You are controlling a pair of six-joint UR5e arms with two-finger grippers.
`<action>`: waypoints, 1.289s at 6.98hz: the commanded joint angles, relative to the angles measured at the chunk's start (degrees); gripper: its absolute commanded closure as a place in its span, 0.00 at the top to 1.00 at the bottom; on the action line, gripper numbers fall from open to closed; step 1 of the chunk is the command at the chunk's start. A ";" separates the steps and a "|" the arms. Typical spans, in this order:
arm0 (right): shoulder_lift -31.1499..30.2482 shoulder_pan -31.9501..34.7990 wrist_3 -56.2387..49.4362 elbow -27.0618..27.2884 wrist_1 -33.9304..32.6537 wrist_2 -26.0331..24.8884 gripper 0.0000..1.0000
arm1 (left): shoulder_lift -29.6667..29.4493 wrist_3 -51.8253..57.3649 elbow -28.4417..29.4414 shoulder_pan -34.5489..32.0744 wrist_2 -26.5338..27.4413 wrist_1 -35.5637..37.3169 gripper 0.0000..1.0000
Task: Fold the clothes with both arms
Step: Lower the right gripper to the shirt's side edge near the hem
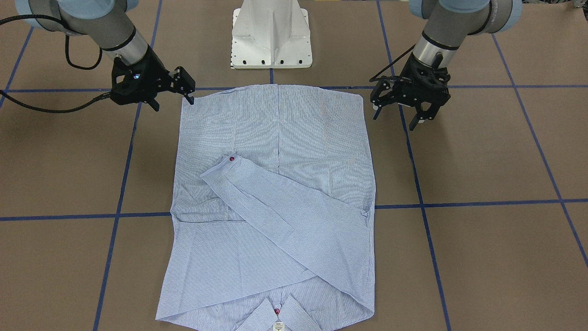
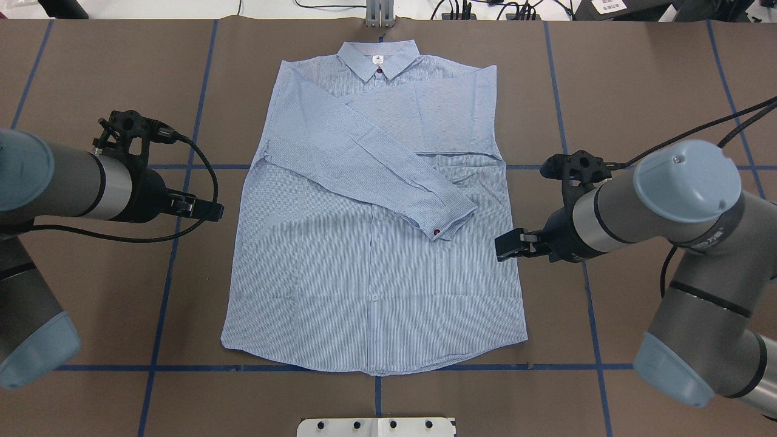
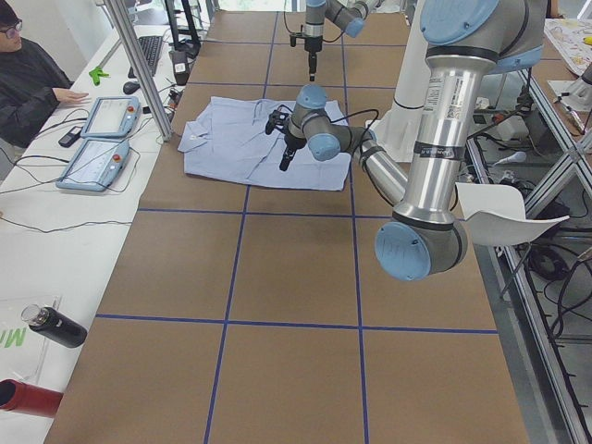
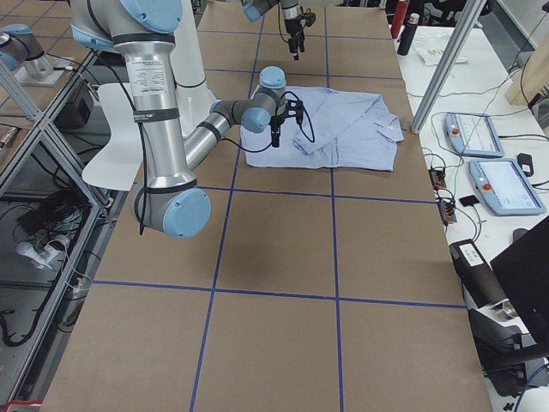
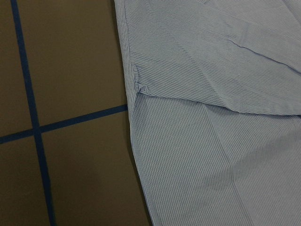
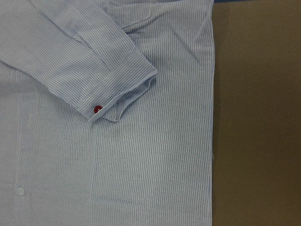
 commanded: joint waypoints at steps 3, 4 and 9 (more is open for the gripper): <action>-0.39 -5.92 0.57 -1.48 -0.45 -4.15 1.00 | -0.50 -0.49 -0.36 0.15 -0.01 -0.05 1.00; -0.83 -6.09 0.57 -2.18 -0.45 -4.15 1.00 | -0.59 -0.49 -0.53 0.06 -0.01 -0.05 1.00; -0.66 -10.40 0.57 -4.20 -4.49 -3.97 0.95 | -2.78 -3.57 -0.98 0.68 0.08 0.04 1.00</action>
